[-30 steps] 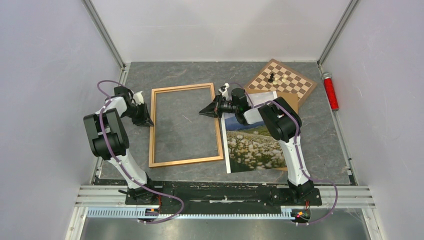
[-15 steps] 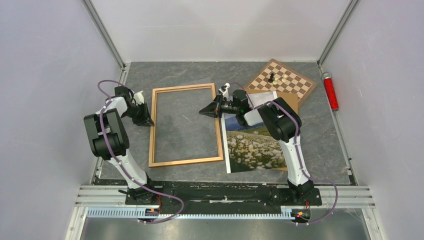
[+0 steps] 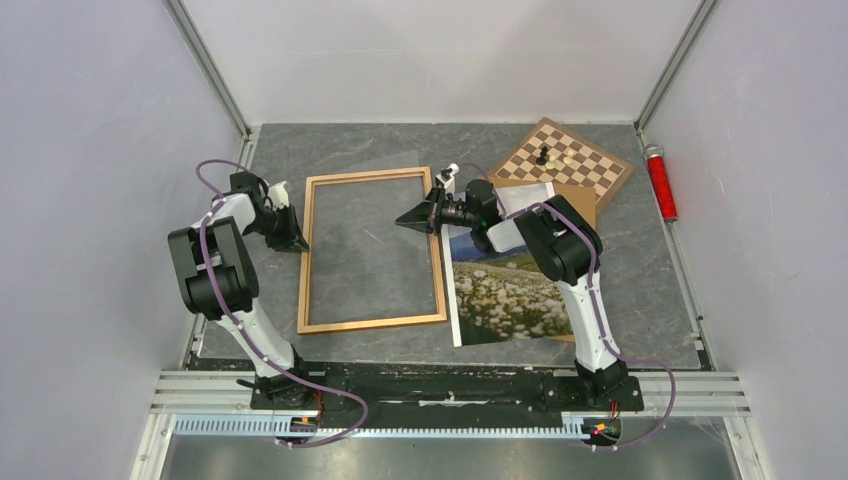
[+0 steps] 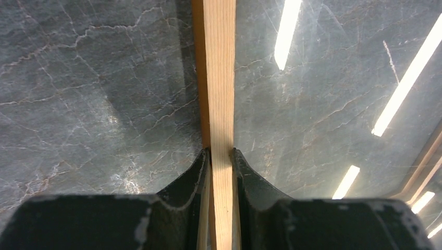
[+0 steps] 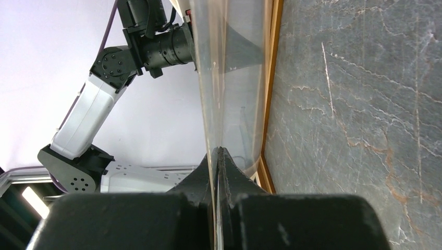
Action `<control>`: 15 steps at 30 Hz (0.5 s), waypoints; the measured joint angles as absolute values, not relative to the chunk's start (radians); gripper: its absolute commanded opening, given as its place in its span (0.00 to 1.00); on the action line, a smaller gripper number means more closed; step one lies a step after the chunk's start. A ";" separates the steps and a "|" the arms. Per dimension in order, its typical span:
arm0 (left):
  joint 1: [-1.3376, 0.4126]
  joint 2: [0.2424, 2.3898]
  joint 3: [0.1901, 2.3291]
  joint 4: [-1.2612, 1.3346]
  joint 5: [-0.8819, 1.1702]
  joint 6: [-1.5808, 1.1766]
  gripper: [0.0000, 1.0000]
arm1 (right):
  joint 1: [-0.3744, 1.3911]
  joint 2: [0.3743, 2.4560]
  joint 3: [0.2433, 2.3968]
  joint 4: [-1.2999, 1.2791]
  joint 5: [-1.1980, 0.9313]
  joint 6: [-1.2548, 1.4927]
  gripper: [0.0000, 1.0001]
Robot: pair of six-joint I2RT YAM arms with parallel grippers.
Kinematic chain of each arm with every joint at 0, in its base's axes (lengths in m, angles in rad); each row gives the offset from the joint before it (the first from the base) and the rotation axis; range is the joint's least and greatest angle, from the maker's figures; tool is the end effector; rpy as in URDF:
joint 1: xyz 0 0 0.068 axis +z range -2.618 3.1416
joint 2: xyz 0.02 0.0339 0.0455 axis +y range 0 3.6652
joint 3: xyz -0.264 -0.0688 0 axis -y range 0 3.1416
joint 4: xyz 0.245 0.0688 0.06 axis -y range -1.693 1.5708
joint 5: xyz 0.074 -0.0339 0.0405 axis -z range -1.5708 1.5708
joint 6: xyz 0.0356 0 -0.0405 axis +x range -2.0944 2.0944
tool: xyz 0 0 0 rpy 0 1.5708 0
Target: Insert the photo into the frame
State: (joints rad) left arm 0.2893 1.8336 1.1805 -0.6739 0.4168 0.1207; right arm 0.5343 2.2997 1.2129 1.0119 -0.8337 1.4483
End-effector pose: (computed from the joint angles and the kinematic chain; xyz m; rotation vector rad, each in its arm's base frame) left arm 0.3351 0.0847 0.1638 -0.1621 2.7733 -0.5057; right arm 0.3830 0.2572 0.1142 0.1445 2.1471 2.0279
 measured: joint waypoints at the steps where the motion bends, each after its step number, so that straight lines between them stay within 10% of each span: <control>1: 0.289 1.834 1.180 -0.674 0.417 0.120 0.10 | 0.535 2.300 1.213 1.016 -0.834 1.451 0.00; 15: 0.288 1.829 1.174 -0.665 0.417 0.119 0.10 | 0.537 2.300 1.213 1.034 -0.836 1.465 0.00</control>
State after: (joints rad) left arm 0.2882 1.8294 1.1744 -0.6651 0.4171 0.1192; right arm 0.5373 2.2997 1.2129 1.0344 -0.8360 1.4654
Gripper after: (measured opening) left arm 0.240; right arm 0.006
